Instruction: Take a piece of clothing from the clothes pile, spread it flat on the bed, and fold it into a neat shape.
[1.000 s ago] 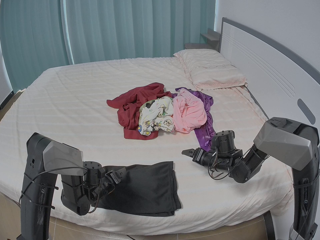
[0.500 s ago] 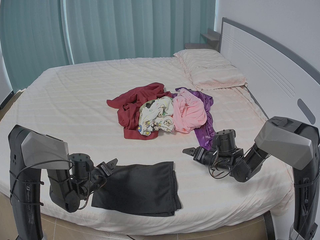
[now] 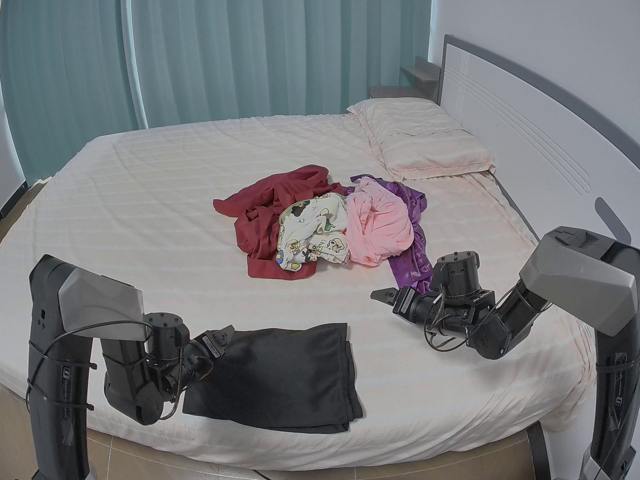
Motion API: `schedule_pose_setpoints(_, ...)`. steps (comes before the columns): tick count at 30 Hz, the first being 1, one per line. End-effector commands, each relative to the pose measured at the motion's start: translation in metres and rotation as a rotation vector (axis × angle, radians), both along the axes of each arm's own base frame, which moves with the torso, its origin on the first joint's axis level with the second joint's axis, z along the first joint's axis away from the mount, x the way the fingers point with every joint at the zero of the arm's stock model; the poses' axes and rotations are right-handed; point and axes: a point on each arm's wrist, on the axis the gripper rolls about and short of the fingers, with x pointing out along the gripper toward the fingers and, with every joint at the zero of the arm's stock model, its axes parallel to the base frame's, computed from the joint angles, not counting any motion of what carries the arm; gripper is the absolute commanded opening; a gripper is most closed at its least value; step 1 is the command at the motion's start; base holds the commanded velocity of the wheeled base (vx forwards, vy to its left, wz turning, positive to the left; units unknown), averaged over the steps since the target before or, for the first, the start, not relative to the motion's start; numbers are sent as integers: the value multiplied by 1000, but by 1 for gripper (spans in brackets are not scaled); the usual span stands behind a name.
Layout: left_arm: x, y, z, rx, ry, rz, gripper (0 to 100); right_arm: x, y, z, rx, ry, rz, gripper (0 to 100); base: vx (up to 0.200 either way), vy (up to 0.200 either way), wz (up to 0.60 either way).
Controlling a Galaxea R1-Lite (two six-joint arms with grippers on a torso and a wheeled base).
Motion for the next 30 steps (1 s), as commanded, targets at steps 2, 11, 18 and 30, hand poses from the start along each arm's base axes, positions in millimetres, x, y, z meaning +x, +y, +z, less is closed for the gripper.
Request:
schedule_pose_setpoints(2, 1, 8, 51, -33, -137, 25, 100, -12, -18, 33, 12, -46, -25, 100, 0, 0, 0)
schedule_pose_setpoints(11, -33, 26, 156, -70, -313, 51, 100, -77, -69, 102, -30, -174, -56, 100, 0, 0, 0)
schedule_pose_setpoints(18, -100, 37, 215, -67, -335, 43, 100, -168, -109, 143, -75, -343, -61, 100, 0, 0, 0)
schedule_pose_setpoints(30, -231, 60, 223, 61, -345, 49, 100, -303, -156, 134, -171, -599, -208, 100, 0, 0, 0)
